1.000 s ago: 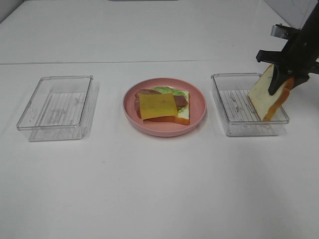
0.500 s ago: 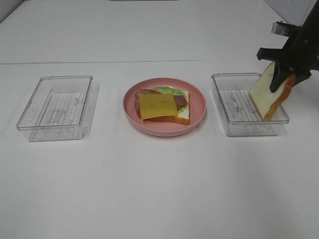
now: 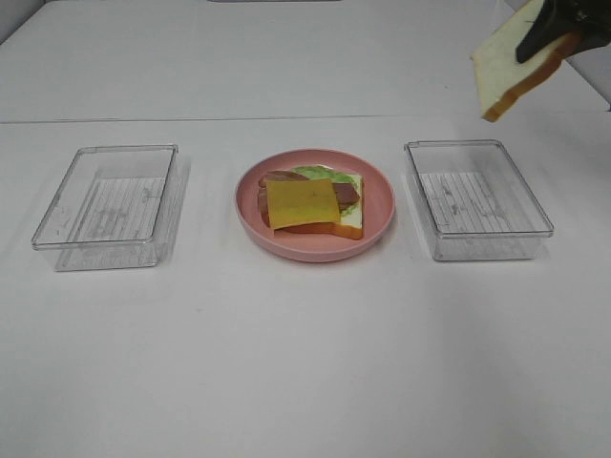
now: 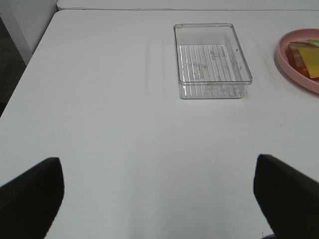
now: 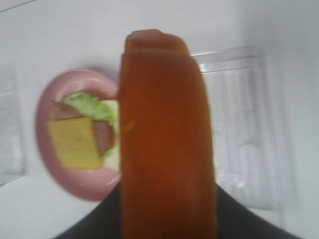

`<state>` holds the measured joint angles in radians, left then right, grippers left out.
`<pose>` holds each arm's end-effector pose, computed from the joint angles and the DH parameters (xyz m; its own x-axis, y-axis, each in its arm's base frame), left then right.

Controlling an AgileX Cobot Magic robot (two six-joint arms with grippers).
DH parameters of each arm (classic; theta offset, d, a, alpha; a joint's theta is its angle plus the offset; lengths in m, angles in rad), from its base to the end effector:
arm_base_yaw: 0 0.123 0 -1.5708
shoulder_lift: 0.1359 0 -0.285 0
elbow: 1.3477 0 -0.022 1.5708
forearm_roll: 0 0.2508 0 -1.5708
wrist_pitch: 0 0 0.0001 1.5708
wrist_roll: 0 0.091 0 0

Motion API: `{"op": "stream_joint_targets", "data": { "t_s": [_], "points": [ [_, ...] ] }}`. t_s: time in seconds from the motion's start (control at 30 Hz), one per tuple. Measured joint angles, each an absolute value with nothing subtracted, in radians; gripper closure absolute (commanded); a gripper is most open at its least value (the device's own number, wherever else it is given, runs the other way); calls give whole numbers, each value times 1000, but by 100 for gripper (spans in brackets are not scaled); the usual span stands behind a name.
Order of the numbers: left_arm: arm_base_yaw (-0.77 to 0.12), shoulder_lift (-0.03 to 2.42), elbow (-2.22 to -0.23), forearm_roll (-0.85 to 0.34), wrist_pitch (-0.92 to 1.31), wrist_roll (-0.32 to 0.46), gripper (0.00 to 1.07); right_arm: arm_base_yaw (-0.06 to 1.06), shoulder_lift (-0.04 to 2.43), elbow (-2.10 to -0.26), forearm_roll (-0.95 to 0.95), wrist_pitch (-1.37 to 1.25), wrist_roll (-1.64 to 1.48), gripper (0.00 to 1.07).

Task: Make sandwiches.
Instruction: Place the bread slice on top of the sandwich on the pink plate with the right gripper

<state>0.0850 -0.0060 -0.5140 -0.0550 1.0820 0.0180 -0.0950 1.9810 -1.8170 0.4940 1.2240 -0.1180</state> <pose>-0.0080 -0.0051 0.2795 -0.4546 -0.0466 -0.8895 -0.0453 0.9985 -0.0291 0.4267 0.0001 0.2917 -0.9486 0.1470 -0.2803 0.0081 0.8966 0.4428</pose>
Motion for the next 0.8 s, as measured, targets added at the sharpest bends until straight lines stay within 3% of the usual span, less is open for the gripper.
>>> {"op": "stream_joint_targets", "data": {
  "t_s": [0.03,0.1,0.13,0.17,0.27,0.63,0.8],
  "points": [
    [85,-6,-514,-55,1082,18,9,-95,1981,-1817,494,1224,-118,107],
    [85,-6,-514,-55,1082,18,9,-95,1943,-1709,694,1224,-212,107],
    [85,-6,-514,-55,1082,18,9,-95,1943,-1709,694,1224,-212,107],
    [85,-6,-514,-55,1082,18,9,-91,1931,-1617,847,1208,-287,107],
    [85,-6,-514,-55,1082,18,9,-56,1925,-1511,1003,1144,-370,107],
    [85,-6,-514,-55,1082,18,9,209,1974,-1440,1123,924,-401,107],
    [85,-6,-514,-55,1082,18,9,246,2025,-1440,1179,867,-426,107]
  ]
}}
